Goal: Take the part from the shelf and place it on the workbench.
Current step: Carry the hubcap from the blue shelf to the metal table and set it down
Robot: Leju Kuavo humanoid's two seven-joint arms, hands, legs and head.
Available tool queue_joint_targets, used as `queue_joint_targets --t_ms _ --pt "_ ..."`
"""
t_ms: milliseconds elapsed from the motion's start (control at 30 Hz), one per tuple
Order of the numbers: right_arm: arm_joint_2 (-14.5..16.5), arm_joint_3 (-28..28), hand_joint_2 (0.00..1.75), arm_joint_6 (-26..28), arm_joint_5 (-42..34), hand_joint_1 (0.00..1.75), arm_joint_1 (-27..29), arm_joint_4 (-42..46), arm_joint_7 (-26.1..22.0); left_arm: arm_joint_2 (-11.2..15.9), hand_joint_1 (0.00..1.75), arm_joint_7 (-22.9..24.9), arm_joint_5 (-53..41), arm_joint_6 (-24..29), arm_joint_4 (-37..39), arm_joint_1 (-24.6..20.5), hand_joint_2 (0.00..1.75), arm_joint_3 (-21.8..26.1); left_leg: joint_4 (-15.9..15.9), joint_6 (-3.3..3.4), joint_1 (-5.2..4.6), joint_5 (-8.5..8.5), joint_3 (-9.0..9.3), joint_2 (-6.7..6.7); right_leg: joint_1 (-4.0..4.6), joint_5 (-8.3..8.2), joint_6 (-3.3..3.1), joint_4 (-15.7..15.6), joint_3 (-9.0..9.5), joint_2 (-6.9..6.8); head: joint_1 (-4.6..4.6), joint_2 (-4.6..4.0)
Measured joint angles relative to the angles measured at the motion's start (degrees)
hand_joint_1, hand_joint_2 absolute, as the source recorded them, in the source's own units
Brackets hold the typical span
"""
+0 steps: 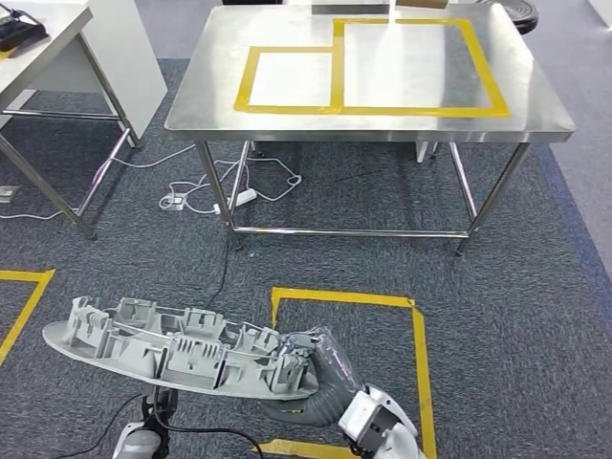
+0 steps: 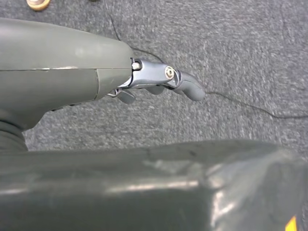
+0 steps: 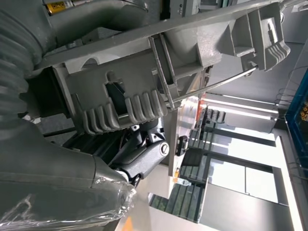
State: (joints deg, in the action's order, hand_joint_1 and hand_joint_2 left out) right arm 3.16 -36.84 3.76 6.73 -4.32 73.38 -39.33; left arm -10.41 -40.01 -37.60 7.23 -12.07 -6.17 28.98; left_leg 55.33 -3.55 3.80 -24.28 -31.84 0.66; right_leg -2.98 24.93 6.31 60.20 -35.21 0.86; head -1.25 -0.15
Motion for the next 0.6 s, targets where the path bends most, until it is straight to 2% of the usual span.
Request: queue_joint_targets --t_ms 33,67,100,167,233,300,333,367,400,467,500,533,600 --pt "0.02 0.02 1.75 0.01 0.01 1.75 0.04 0.0 -0.01 0.12 0.0 0.01 0.03 0.02 0.0 0.01 0.0 -0.01 0.83 -0.44 -0.05 -0.43 -0.35 0.05 -0.01 0.4 -0.47 -0.14 0.17 0.28 -0.09 0.0" --pt "0.03 0.04 1.75 0.01 0.01 1.75 0.13 0.01 0.0 0.21 0.0 0.01 0.05 0.04 0.0 0.03 0.0 -0.02 1.3 -0.69 -0.17 -0.59 -0.65 0.08 0.07 0.72 -1.27 0.58 -0.17 0.55 -0.2 0.0" --pt "0.03 0.06 1.75 0.02 0.01 1.75 0.21 0.02 0.01 0.17 0.0 0.01 0.07 0.05 0.0 0.08 0.0 -0.03 1.45 -0.78 -0.13 -0.62 -0.79 0.1 0.1 0.88 -2.03 1.06 -0.55 0.62 -0.47 0.0" --pt "0.03 0.08 1.75 0.07 0.01 1.75 0.26 0.03 0.0 0.14 0.0 0.01 0.08 0.07 0.0 0.08 0.0 -0.04 2.38 -0.8 -0.04 -1.44 -1.27 -0.06 0.24 1.03 -2.88 1.42 -0.83 0.64 -0.8 0.0" --pt "0.03 0.1 1.75 0.11 0.01 1.75 0.21 0.04 -0.02 0.09 0.0 0.01 0.08 0.07 0.0 -0.01 0.0 -0.05 7.43 -0.4 -0.34 -4.32 -3.7 -0.28 0.44 1.13 -3.53 1.4 -0.76 0.57 -0.98 0.0" --pt "0.03 0.1 1.75 0.11 0.01 1.75 0.2 0.04 -0.04 0.1 0.0 0.01 0.08 0.07 0.0 -0.03 0.0 -0.06 15.71 0.2 -0.95 -7.71 -7.91 -0.32 0.76 1.25 -3.88 1.36 -0.68 0.47 -1.06 0.0" --pt "0.03 0.1 1.75 0.1 0.01 1.75 0.22 0.04 -0.05 0.11 0.0 0.01 0.08 0.07 0.0 -0.01 0.0 -0.06 18.53 0.55 -1.25 -8.31 -9.48 -0.32 0.95 1.34 -4.03 1.36 -0.61 0.45 -1.08 0.0" --pt "0.03 0.1 1.75 0.1 0.02 1.75 0.22 0.04 -0.05 0.11 0.0 0.01 0.08 0.07 0.0 0.01 0.0 -0.06 19.39 0.99 -1.54 -7.77 -10.15 -0.31 1.12 1.44 -4.16 1.36 -0.5 0.47 -1.07 0.0" --pt "0.04 0.09 1.75 0.1 0.02 1.75 0.22 0.04 -0.04 0.11 0.0 0.01 0.08 0.07 0.0 0.03 0.0 -0.06 17.99 1.49 -1.82 -6.18 -9.75 -0.31 1.24 1.52 -4.25 1.36 -0.35 0.51 -1.06 0.0" --pt "0.05 0.09 1.75 0.1 -0.03 1.75 0.17 0.04 -0.04 0.11 0.0 0.01 0.09 0.07 0.0 -0.01 0.0 -0.06 11.42 2.39 -2.31 -1.99 -7.0 -0.29 1.41 1.75 -4.19 1.37 -0.03 0.63 -1.07 0.0" --pt "0.05 0.08 1.75 0.1 -0.05 1.75 0.14 0.04 -0.04 0.1 0.0 0.03 0.13 0.08 0.0 -0.05 0.0 -0.06 8.21 2.63 -2.51 -0.8 -5.62 -0.27 1.54 1.86 -4.01 1.41 0.0 0.7 -1.11 0.0" --pt "0.05 0.09 1.75 0.12 -0.08 1.75 0.13 0.04 -0.03 0.06 0.0 0.08 0.17 0.08 0.0 -0.1 0.0 -0.06 6.06 2.63 -2.65 -0.35 -4.79 -0.26 1.67 1.91 -3.73 1.36 -0.08 0.73 -1.09 0.0" --pt "0.05 0.1 1.75 0.19 -0.09 1.75 0.15 0.04 -0.01 -0.05 0.0 0.22 0.25 0.16 0.0 -0.07 0.0 -0.05 4.58 2.48 -2.8 -0.73 -4.45 -0.21 1.79 1.78 -3.1 0.95 -0.19 0.69 -1.1 0.0"
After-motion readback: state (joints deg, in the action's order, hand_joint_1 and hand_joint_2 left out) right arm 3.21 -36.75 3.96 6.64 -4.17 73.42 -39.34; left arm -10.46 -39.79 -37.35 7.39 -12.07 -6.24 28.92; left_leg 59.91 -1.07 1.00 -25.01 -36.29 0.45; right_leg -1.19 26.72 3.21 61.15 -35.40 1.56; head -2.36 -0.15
